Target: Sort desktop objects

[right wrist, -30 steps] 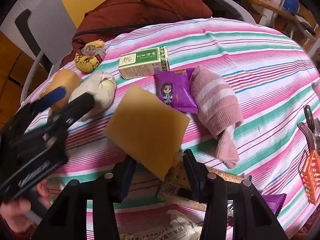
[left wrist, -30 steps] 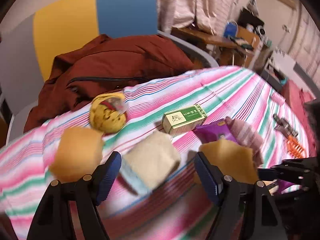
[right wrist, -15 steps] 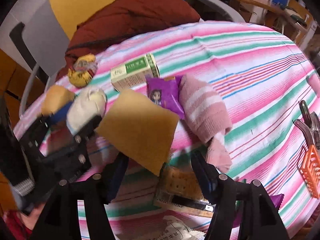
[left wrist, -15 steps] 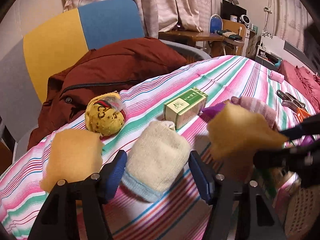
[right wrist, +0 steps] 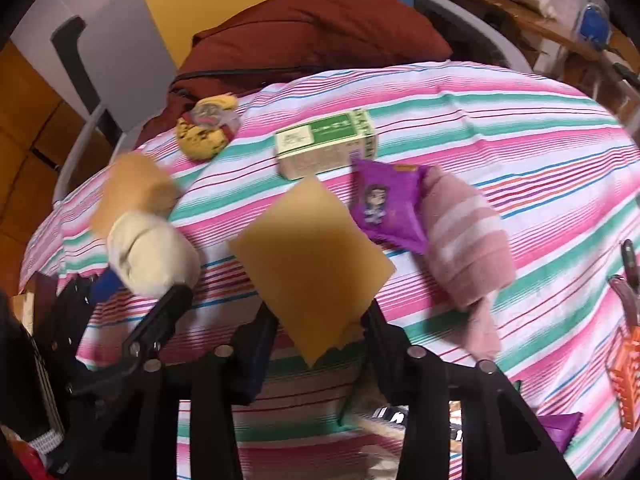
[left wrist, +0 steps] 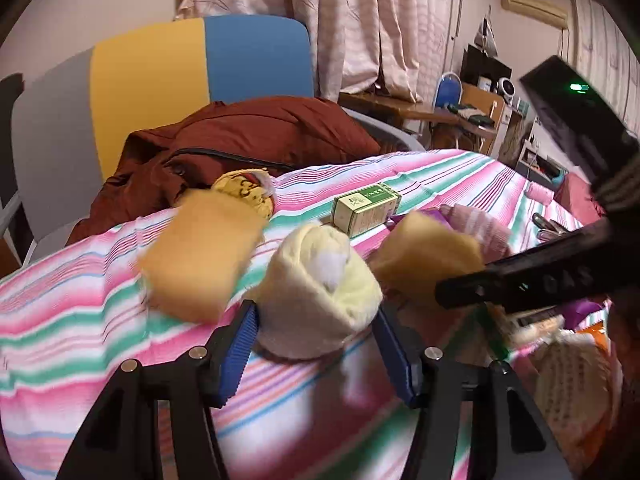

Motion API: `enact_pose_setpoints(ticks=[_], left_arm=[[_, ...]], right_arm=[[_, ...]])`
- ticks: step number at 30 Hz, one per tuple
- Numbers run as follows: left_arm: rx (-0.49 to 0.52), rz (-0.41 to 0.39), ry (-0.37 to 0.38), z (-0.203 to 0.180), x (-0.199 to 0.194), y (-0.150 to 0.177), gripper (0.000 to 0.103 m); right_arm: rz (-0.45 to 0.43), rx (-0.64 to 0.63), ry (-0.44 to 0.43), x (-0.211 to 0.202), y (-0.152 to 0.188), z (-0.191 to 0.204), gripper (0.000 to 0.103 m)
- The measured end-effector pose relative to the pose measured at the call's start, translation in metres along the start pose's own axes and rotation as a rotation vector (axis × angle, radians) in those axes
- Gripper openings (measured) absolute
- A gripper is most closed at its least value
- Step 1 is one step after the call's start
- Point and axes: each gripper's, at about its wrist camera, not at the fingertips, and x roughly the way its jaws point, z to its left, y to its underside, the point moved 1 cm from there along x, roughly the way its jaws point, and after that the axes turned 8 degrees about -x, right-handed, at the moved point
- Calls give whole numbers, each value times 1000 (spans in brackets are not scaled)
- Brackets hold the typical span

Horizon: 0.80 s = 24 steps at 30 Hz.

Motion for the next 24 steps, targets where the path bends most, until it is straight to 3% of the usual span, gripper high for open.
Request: enact_pose_setpoints(ticks=[10, 15, 21, 24], left_arm=[[-48, -78, -9, 10, -56, 37, 58], [-161, -113, -42, 36, -84, 57, 58], [-336, -127, -37, 70, -106, 78, 58], [-375, -133, -35, 75, -113, 86, 58]], right_arm=[[-27, -82, -71, -8, 3, 24, 40], [-28, -140, -77, -10, 8, 43, 40], [-55, -202, -139, -15, 13, 66, 39], [-70, -262, -147, -16, 16, 83, 39]])
